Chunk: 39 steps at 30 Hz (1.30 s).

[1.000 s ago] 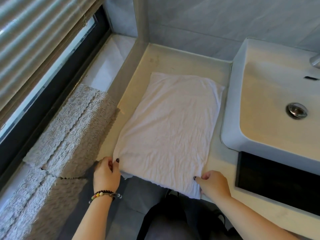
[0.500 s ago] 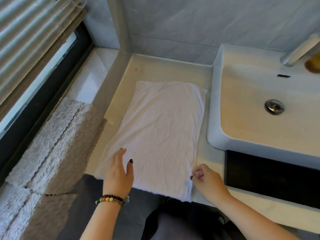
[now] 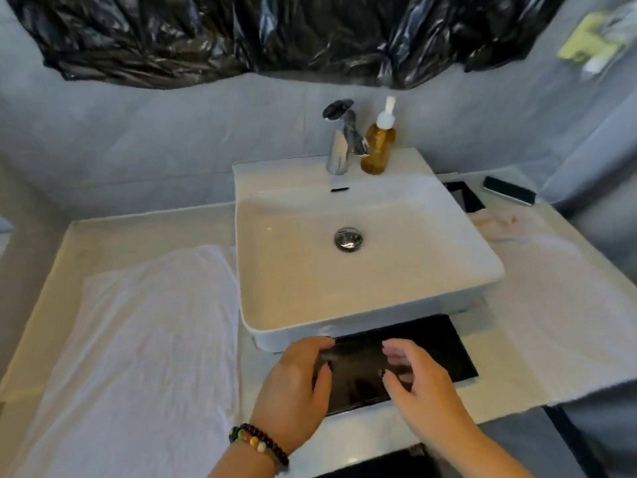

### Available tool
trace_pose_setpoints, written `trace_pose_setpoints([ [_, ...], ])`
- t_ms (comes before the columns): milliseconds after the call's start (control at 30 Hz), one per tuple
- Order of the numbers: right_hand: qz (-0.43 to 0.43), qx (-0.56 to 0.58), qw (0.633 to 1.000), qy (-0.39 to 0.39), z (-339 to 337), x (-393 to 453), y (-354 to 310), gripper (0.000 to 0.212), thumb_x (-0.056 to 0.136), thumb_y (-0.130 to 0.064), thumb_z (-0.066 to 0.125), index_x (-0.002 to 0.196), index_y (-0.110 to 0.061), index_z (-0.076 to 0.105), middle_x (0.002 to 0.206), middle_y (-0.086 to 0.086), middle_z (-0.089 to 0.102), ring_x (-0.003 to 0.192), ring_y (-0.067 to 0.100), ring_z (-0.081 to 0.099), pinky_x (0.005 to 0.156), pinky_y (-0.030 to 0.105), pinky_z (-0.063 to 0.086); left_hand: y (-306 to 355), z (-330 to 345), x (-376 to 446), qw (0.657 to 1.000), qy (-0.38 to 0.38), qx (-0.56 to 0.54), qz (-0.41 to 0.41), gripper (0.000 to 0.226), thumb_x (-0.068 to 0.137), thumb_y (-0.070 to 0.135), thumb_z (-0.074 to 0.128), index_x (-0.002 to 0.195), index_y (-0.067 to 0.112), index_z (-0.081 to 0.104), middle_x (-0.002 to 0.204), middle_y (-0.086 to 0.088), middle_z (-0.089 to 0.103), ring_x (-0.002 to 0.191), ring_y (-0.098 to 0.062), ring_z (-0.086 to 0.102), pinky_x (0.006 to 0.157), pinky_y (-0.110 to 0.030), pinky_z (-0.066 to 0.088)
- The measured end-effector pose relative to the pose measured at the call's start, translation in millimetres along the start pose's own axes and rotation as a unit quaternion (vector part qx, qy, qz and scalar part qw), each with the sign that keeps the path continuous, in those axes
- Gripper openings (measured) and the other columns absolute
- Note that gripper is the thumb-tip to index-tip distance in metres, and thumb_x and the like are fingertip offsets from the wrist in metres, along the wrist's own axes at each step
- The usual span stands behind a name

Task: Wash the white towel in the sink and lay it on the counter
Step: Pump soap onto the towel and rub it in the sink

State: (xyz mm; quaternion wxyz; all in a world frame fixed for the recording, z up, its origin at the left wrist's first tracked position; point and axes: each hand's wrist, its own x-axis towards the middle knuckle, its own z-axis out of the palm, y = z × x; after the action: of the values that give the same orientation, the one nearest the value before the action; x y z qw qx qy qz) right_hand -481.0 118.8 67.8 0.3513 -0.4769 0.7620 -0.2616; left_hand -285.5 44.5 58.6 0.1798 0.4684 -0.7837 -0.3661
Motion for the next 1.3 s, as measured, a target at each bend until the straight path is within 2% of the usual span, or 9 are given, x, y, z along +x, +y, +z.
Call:
trace_pose_setpoints([
  [200, 0.014, 0.03, 0.999, 0.032, -109.1, 14.8, 83.3, 0.035, 0.094, -0.02, 0.061, 0.115, -0.044, 0.046, 0.118, -0.025, 0.051, 0.108, -0.005, 0.051, 0.093, 0.013, 0.043, 92.3, 83.8, 59.1, 0.999, -0.042, -0.025, -0.012, 0.031, 0.098, 0.026, 0.05, 0.127, 0.039, 0.049, 0.123, 0.023, 0.053, 0.115, 0.005, 0.05, 0.102, -0.013, 0.04],
  [367, 0.011, 0.034, 0.997, 0.065, -207.7, 24.8, 148.8, 0.034, 0.092, -0.018, 0.063, 0.108, -0.045, 0.049, 0.114, -0.025, 0.052, 0.104, -0.006, 0.054, 0.081, 0.006, 0.044, 173.1, 170.1, 106.1, 0.992, -0.101, -0.061, -0.039, 0.026, 0.097, 0.023, 0.053, 0.119, 0.036, 0.053, 0.118, 0.018, 0.059, 0.103, 0.002, 0.058, 0.096, -0.022, 0.048],
  [567, 0.056, 0.023, 0.995, 0.078, -298.1, 59.9, 219.9, 0.024, 0.093, -0.018, 0.062, 0.102, -0.038, 0.052, 0.116, -0.016, 0.053, 0.104, 0.003, 0.054, 0.086, 0.018, 0.045, 229.3, 260.4, 157.9, 0.974, -0.155, -0.101, -0.127, 0.032, 0.096, 0.027, 0.058, 0.126, 0.032, 0.048, 0.126, 0.016, 0.055, 0.111, 0.002, 0.054, 0.096, -0.02, 0.047],
  [833, 0.211, -0.04, 0.972, 0.092, -351.6, 165.4, 298.4, 0.048, 0.091, -0.025, 0.064, 0.134, -0.015, 0.045, 0.141, 0.011, 0.036, 0.127, 0.031, 0.043, 0.095, 0.039, 0.046, 235.2, 339.8, 232.3, 0.926, -0.068, -0.092, -0.36, 0.067, 0.088, 0.025, 0.063, 0.145, 0.011, 0.032, 0.144, -0.013, 0.04, 0.117, -0.03, 0.056, 0.099, -0.042, 0.05],
  [967, 0.337, -0.094, 0.932, 0.098, -360.0, 182.4, 338.6, 0.059, 0.089, -0.025, 0.063, 0.14, -0.011, 0.037, 0.141, 0.016, 0.032, 0.127, 0.038, 0.035, 0.103, 0.05, 0.04, 236.4, 356.6, 229.8, 0.905, -0.012, -0.067, -0.419, 0.067, 0.085, 0.02, 0.064, 0.144, 0.007, 0.034, 0.145, -0.015, 0.031, 0.125, -0.033, 0.045, 0.107, -0.04, 0.04],
  [1100, 0.353, -0.128, 0.918, 0.123, -357.7, 179.5, 360.4, 0.059, 0.084, -0.026, 0.066, 0.133, -0.008, 0.04, 0.136, 0.016, 0.036, 0.122, 0.04, 0.039, 0.098, 0.051, 0.04, 238.9, 364.4, 223.8, 0.87, 0.013, -0.167, -0.464, 0.051, 0.086, 0.009, 0.062, 0.133, 0.0, 0.044, 0.115, -0.012, 0.05, 0.086, -0.022, 0.052, 0.078, -0.03, 0.047],
  [1200, 0.36, -0.038, 0.923, 0.131, -358.4, 179.0, 364.7, 0.061, 0.083, -0.027, 0.07, 0.133, -0.006, 0.041, 0.134, 0.018, 0.044, 0.114, 0.041, 0.051, 0.092, 0.045, 0.045, 242.2, 363.2, 224.7, 0.87, -0.042, -0.193, -0.451, 0.01, 0.087, 0.01, 0.062, 0.082, 0.002, 0.06, 0.063, -0.003, 0.046, 0.054, -0.015, 0.043, 0.05, -0.024, 0.034],
  [1233, 0.359, -0.01, 0.927, 0.112, -357.0, 177.3, 362.5, 0.058, 0.084, -0.028, 0.07, 0.13, -0.005, 0.044, 0.13, 0.018, 0.05, 0.109, 0.039, 0.055, 0.088, 0.041, 0.047, 244.0, 363.8, 224.1, 0.873, -0.065, -0.194, -0.442, 0.018, 0.088, 0.013, 0.062, 0.072, 0.008, 0.056, 0.062, -0.003, 0.048, 0.054, -0.015, 0.045, 0.048, -0.022, 0.035],
  [1300, 0.328, 0.019, 0.943, 0.059, -349.6, 171.4, 356.2, 0.043, 0.087, -0.029, 0.067, 0.12, -0.007, 0.052, 0.117, 0.012, 0.061, 0.098, 0.031, 0.06, 0.081, 0.034, 0.049, 249.9, 364.2, 222.7, 0.892, -0.106, -0.189, -0.397, 0.009, 0.092, 0.019, 0.06, 0.084, 0.013, 0.061, 0.076, 0.0, 0.06, 0.066, -0.015, 0.055, 0.05, -0.02, 0.04],
])
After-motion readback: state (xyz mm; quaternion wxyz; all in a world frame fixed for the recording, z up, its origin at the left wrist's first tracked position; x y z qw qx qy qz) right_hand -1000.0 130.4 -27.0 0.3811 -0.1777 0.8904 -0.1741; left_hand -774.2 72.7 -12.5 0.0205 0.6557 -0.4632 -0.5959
